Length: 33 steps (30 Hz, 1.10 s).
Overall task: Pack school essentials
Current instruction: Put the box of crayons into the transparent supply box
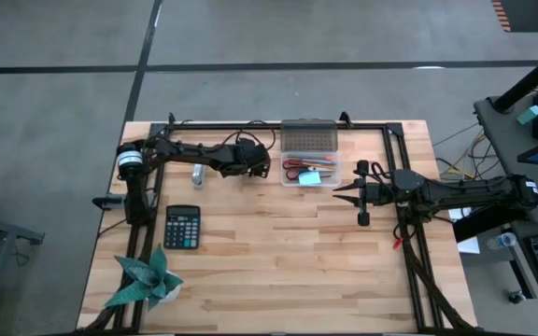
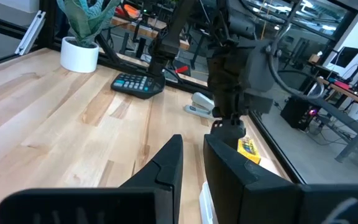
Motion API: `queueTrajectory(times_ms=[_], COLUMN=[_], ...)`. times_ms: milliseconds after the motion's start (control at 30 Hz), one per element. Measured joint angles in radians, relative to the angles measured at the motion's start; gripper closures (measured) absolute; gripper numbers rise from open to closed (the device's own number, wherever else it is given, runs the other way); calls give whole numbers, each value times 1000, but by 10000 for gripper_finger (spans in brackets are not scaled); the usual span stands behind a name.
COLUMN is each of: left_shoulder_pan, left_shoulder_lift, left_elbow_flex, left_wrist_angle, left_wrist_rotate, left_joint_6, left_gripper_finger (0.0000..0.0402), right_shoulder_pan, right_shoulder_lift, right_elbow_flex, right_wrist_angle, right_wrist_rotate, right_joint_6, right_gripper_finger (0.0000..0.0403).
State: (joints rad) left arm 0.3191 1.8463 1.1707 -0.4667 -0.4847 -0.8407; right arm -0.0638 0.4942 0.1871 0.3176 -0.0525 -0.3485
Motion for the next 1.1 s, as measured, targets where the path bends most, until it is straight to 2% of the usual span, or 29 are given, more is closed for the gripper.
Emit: queueTrajectory(times_ms=[100, 333, 533, 700, 833, 1100], left_shoulder_pan=[-9, -45, -43, -43, -43, -42], left_shoulder_lift=[-12, -17, -17, -15, -14, -12], left_elbow_flex=[21, 133, 257, 299, 295, 294], left_wrist_angle=[1, 11, 15, 60, 158, 221], left_wrist_rotate=[-3, 33, 203, 324, 400, 409], left_joint_6=[70, 369, 527, 703, 744, 781], left_gripper_finger=[80, 80, 80, 80, 80, 80], right_shoulder_pan=[0, 0, 0, 0, 0, 0], right_shoulder_lift=[0, 0, 0, -1, -2, -2], right_elbow_flex=[0, 0, 0, 0, 0, 0], right_wrist_angle=[0, -1, 0, 0, 1, 1], right_wrist_rotate=[0, 0, 1, 1, 1, 1], right_joint_6=[0, -2, -3, -3, -3, -4], right_gripper_finger=[349, 349, 349, 349, 349, 349])
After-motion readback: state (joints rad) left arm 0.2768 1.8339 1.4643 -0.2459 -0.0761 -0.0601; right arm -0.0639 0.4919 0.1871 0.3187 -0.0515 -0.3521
